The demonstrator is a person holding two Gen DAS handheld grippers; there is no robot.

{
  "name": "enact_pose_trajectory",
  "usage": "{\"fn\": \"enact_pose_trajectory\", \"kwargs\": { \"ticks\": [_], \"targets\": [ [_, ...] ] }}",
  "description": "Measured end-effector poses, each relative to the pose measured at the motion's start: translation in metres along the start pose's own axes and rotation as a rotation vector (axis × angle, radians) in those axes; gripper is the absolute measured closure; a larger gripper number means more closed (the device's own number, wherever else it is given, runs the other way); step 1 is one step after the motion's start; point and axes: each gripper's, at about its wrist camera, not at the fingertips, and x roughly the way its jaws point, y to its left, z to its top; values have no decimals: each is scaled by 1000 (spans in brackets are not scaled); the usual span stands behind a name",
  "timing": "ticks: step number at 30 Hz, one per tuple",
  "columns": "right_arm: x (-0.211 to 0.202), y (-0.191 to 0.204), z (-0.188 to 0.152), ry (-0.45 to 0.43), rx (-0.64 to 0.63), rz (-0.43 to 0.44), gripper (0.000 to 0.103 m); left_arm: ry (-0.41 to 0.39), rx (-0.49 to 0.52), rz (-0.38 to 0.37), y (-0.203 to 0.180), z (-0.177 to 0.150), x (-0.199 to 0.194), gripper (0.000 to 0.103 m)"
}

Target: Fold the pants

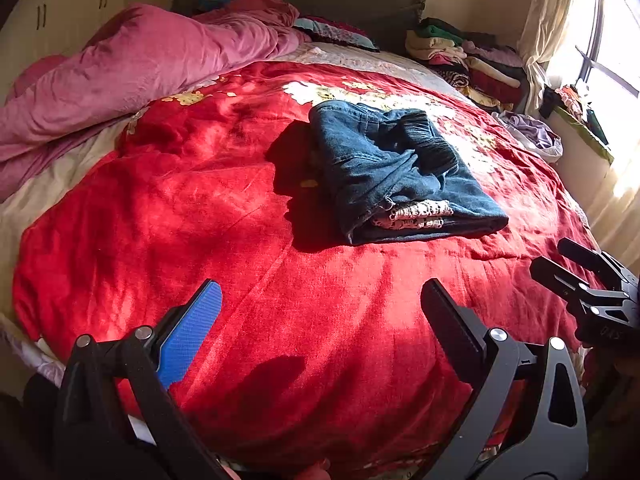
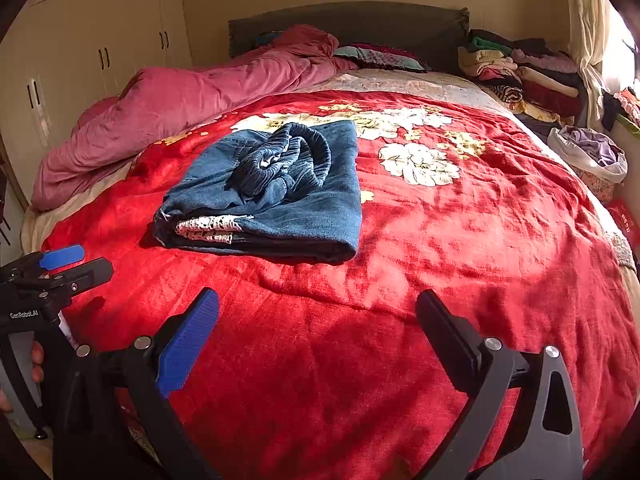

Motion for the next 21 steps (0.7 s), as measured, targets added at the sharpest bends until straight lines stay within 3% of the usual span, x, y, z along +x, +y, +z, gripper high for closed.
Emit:
{"fn": "enact_pose_trajectory", "kwargs": {
  "ticks": [21],
  "targets": [
    [0,-2,-1,5,6,-8,5,0,2,7,2,2,0,10]
  ]
}}
